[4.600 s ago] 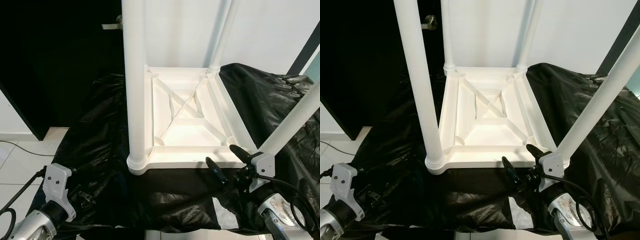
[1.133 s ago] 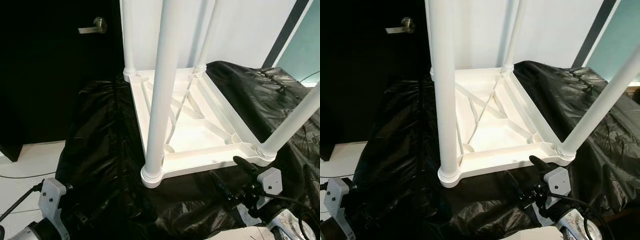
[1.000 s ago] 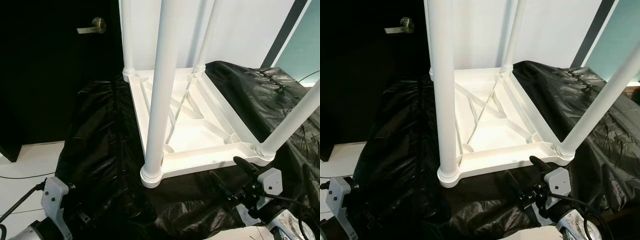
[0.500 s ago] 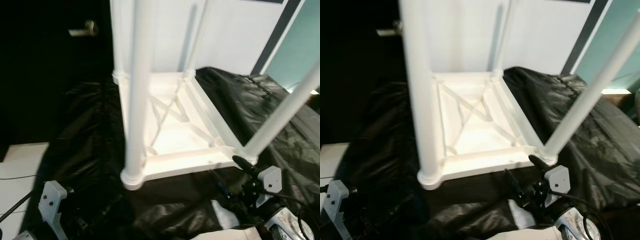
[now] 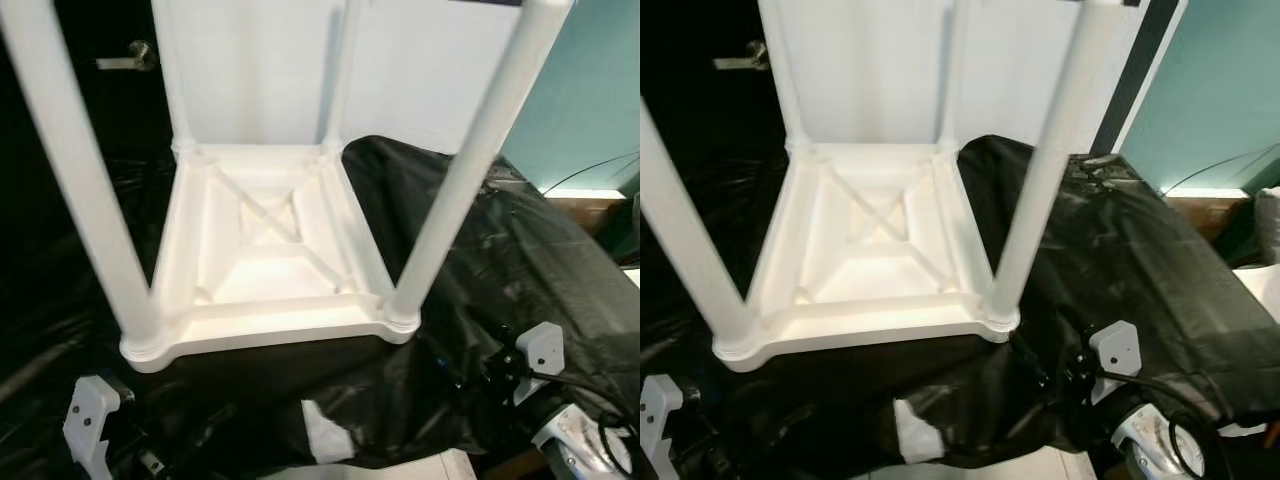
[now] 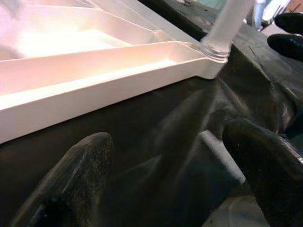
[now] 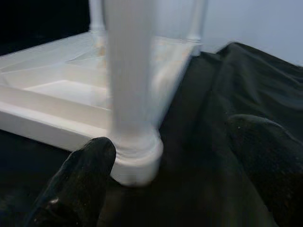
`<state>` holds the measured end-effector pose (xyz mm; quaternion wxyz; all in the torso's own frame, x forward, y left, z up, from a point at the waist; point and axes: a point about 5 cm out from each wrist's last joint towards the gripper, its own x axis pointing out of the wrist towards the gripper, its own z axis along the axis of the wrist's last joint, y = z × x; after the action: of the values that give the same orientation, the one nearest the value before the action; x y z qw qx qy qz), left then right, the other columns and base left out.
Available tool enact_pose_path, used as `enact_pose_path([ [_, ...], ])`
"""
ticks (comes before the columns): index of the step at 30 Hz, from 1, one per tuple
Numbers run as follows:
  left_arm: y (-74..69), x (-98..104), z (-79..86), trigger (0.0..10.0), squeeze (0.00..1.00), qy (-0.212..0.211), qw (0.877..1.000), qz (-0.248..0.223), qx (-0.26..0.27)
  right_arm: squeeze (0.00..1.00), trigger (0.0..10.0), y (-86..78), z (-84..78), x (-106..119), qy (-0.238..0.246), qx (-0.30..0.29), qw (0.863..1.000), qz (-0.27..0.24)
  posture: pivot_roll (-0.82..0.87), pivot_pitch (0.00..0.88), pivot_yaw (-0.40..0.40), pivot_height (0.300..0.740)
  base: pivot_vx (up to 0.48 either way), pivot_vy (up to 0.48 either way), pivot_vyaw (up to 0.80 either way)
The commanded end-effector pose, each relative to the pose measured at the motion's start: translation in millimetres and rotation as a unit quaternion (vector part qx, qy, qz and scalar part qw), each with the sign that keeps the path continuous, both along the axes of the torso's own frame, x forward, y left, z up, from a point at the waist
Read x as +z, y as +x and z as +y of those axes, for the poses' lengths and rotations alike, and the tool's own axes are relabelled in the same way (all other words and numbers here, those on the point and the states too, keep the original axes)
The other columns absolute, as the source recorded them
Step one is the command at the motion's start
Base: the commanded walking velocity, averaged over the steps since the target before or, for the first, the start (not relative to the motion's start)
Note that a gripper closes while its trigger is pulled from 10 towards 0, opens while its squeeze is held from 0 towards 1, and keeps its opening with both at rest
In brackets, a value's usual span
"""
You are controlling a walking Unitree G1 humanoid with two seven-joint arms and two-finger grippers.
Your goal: Building children table
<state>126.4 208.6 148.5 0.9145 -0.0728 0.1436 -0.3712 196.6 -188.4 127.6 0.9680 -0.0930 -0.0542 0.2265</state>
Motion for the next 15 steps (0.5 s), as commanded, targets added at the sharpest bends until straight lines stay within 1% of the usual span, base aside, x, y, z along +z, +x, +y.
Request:
enact_pose_path([
  [1,-7.7,6,-6.4,10.0,0.0,-0.032,0.991,-0.014,-0.131,0.0,10.0,0.0,-3.0,-4,0.001,-0.005,1.0,0.011,0.06,0.0,-0.069,0.74,0.0,0.0,0.0],
  [3,-1.4,6,-4.5,10.0,0.0,-0.029,0.993,-0.022,-0.114,0.0,10.0,-0.3,-2.2,-5,0.004,-0.006,1.0,0.008,0.06,0.0,-0.066,0.74,0.0,0.0,0.0],
  [6,0.4,6,-3.9,10.0,0.0,-0.028,0.993,-0.021,-0.111,0.0,10.0,0.1,-1.9,-5,0.006,-0.008,1.0,0.008,0.06,0.0,-0.064,0.74,0.0,0.0,0.0],
  [7,2.7,6,-3.3,10.0,0.0,-0.024,0.994,-0.029,-0.106,0.0,10.0,0.9,-1.5,-5,0.001,-0.008,1.0,0.007,0.05,0.0,-0.063,0.74,0.0,0.0,0.0],
  [9,6.2,7,-2.6,10.0,0.0,-0.029,0.994,-0.024,-0.102,0.0,10.0,1.3,-0.1,-4,-0.001,-0.006,1.0,0.005,0.05,0.0,-0.056,0.74,0.0,0.0,0.0],
  [15,7.5,7,-0.1,10.0,0.0,-0.026,0.994,-0.021,-0.1,0.0,10.0,0.9,-0.2,-4,-0.004,-0.004,1.0,0.002,0.05,0.0,-0.051,0.74,0.0,0.0,0.0],
])
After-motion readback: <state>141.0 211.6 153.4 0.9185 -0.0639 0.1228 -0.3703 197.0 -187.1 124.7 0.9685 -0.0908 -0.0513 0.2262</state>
